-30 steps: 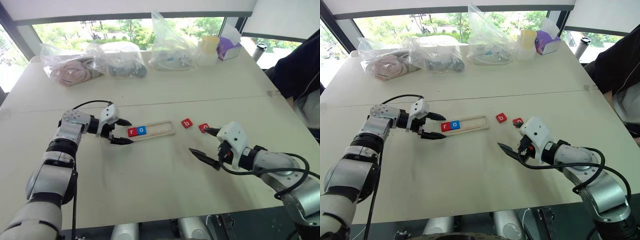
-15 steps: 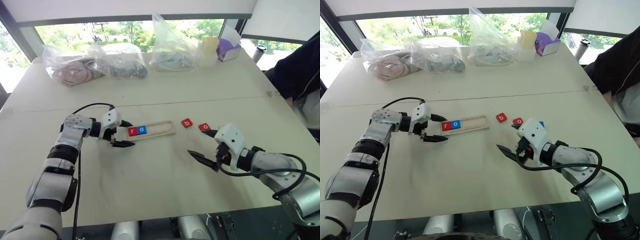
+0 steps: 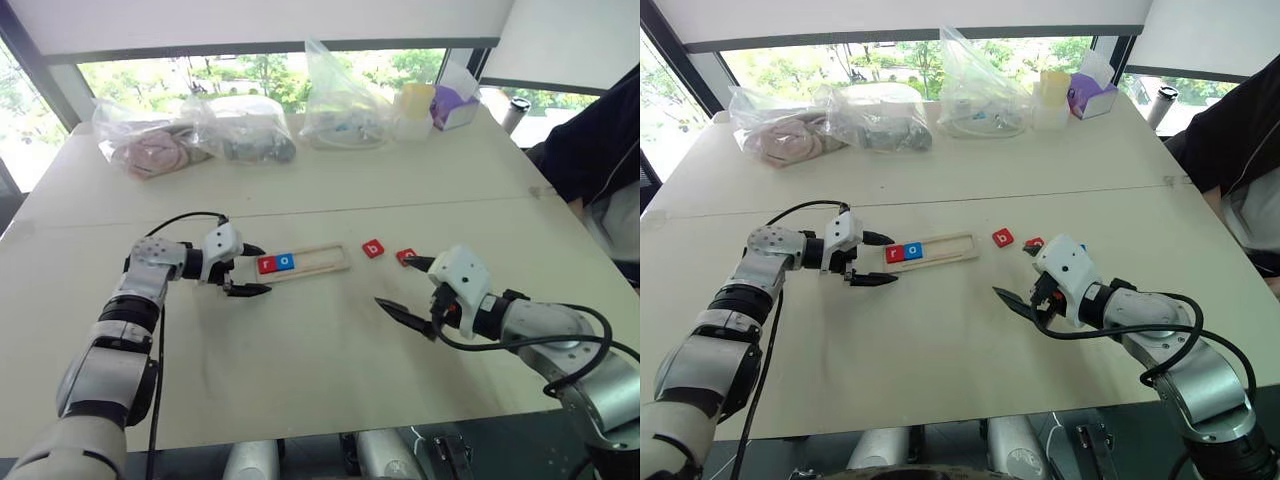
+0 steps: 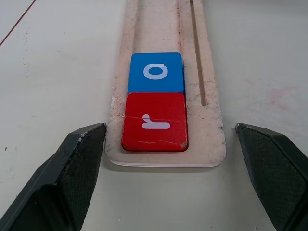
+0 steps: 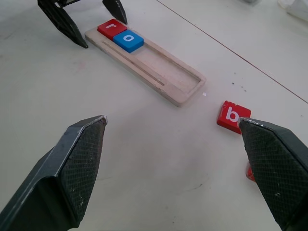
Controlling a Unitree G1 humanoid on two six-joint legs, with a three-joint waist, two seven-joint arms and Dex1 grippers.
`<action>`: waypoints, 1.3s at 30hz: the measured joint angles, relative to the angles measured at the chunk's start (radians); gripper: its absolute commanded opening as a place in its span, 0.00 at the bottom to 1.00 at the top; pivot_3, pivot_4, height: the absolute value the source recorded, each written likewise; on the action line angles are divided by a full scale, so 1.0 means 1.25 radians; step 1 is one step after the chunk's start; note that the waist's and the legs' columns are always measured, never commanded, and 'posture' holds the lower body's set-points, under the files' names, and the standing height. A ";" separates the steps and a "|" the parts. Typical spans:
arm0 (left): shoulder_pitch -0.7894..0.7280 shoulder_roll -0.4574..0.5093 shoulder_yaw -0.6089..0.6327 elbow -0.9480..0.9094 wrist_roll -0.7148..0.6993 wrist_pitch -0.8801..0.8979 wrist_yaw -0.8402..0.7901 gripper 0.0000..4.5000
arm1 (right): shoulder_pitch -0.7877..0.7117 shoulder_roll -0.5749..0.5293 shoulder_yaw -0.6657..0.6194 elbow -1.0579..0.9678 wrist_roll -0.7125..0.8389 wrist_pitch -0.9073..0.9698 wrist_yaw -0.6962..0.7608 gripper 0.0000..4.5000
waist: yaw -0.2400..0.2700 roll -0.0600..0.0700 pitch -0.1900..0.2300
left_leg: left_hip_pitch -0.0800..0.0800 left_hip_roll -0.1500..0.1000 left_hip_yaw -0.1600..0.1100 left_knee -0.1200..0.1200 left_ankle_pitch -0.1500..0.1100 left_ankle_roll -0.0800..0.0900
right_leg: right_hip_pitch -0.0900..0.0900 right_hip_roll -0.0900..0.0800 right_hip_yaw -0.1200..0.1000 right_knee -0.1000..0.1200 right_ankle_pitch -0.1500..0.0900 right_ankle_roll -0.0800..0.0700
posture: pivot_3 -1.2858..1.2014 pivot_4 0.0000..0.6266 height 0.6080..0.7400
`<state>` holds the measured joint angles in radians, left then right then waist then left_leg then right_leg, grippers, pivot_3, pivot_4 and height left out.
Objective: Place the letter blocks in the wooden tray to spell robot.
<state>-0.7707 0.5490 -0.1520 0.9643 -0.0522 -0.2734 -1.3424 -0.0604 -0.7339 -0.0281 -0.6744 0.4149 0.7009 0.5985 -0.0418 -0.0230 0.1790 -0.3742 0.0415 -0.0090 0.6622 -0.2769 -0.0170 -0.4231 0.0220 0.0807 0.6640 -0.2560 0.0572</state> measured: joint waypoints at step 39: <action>0.336 -0.009 -0.056 -0.708 -0.002 0.315 0.069 0.69 | -0.017 0.010 0.027 0.002 -0.006 0.010 0.000 1.00 | 0.002 0.001 -0.003 | -0.001 0.000 0.001 -0.001 -0.002 0.003 | 0.000 -0.002 0.001 -0.003 -0.002 0.002 | 0.52 0.24 1.00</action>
<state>-0.3504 0.5377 -0.2216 0.0796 -0.0548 0.1208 -1.2567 -0.0823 -0.7209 0.0055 -0.6723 0.4078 0.7130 0.5983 -0.0399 -0.0222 0.1758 -0.3754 0.0414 -0.0076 0.6606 -0.2793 -0.0134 -0.4236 0.0193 0.0823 0.6606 -0.2587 0.0599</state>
